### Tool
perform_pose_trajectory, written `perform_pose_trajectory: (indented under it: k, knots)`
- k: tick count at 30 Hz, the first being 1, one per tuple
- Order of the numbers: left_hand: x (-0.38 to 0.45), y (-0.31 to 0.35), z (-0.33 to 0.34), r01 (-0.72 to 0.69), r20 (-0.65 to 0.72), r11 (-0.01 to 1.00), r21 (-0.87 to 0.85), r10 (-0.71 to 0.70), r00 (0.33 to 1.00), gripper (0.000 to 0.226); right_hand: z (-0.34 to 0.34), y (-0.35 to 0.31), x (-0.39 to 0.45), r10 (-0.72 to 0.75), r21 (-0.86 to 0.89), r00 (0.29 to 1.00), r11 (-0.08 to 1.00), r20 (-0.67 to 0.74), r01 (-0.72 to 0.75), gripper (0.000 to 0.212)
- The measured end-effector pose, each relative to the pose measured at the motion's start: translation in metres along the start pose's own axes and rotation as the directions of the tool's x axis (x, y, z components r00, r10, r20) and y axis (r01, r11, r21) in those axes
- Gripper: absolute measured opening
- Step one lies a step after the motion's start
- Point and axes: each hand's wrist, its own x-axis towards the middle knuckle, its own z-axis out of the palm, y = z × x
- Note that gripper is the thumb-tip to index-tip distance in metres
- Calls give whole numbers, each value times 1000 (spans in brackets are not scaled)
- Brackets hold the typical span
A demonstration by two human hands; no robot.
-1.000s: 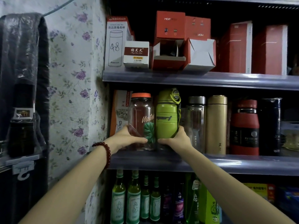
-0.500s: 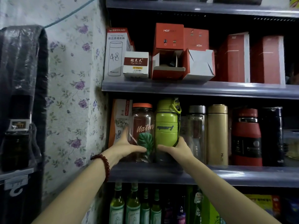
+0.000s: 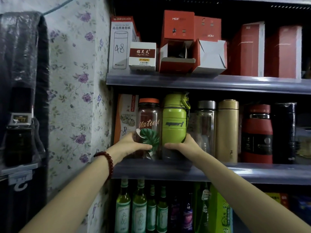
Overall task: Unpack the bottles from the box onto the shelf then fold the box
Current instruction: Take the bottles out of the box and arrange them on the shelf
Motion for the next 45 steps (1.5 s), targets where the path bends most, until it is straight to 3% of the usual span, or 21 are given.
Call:
perform_pose_trajectory:
  k: [2,7,11,26,36,40,45]
  knots:
    - [-3,5,11,-75,15,996,45,75,997,41,0,2,1,7,-21,1000,1000,-10,-7,110]
    - [2,-1,15,-94,-75,995,38,96,993,48,-3,5,-1,1,-82,998,997,-66,-7,88]
    - [8,-6,0,-38,5,998,40,38,999,85,-7,8,6,9,-86,1000,996,-24,-11,88]
    - [-1,2,-3,-63,77,998,21,62,995,64,-11,6,5,-20,-142,1000,990,19,22,91]
    - [-6,-1,-2,-61,26,997,51,60,998,74,-9,7,1,-43,-135,999,990,5,44,90]
    - [-10,2,0,-88,35,991,103,84,996,64,-11,6,-3,-40,-174,999,984,13,42,92]
    - [-17,2,-2,-93,25,969,230,90,996,74,-17,6,-13,-51,-243,998,968,38,59,84]
